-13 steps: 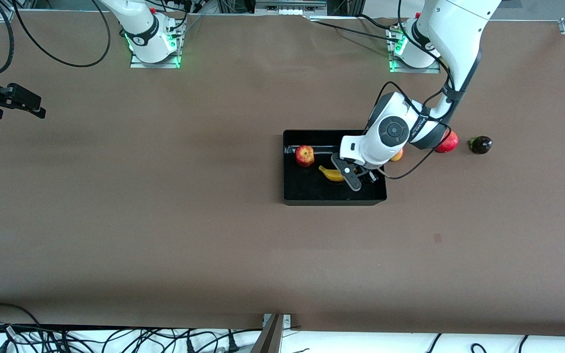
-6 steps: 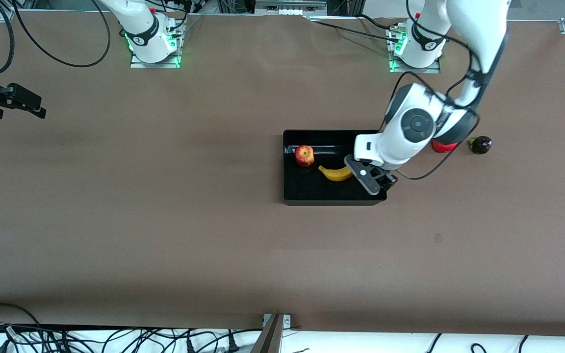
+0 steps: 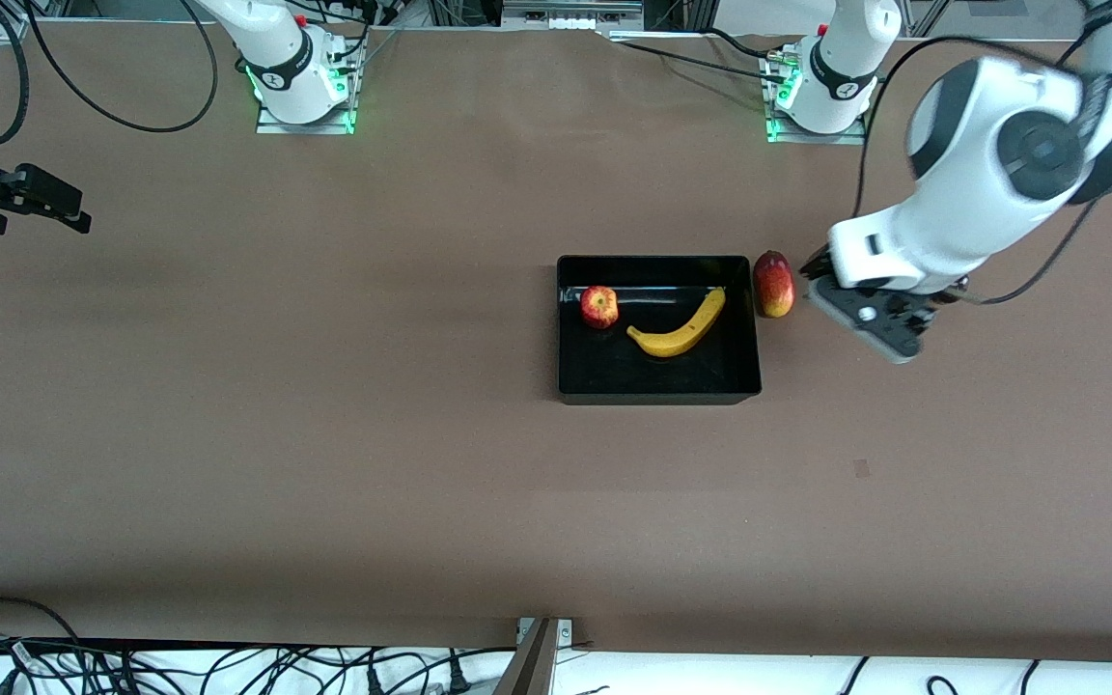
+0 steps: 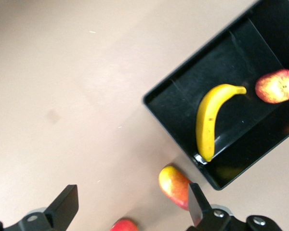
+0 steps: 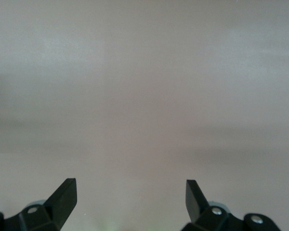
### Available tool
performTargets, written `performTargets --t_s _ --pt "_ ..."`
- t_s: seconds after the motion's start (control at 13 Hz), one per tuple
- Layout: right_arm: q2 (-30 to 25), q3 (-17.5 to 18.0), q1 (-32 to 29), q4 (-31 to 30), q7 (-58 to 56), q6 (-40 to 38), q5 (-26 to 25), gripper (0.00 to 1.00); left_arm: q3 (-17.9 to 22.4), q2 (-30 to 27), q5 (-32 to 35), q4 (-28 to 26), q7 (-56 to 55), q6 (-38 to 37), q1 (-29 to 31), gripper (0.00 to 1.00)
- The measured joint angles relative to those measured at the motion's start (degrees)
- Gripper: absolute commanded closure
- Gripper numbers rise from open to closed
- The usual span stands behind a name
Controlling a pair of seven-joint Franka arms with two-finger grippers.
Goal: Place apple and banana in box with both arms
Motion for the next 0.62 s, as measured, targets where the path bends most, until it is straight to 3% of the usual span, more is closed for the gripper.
performTargets --t_s 0.38,0.62 --pt "0.0 0.0 0.0 0.0 0.0 0.1 0.0 0.00 1.8 -7.1 0.0 0.1 -1.1 -5.8 4.4 0.00" --pt "0.0 0.0 0.0 0.0 0.0 0.1 0.0 0.00 6.4 -7.8 0.0 0.1 -4.4 -7.1 5.8 0.00"
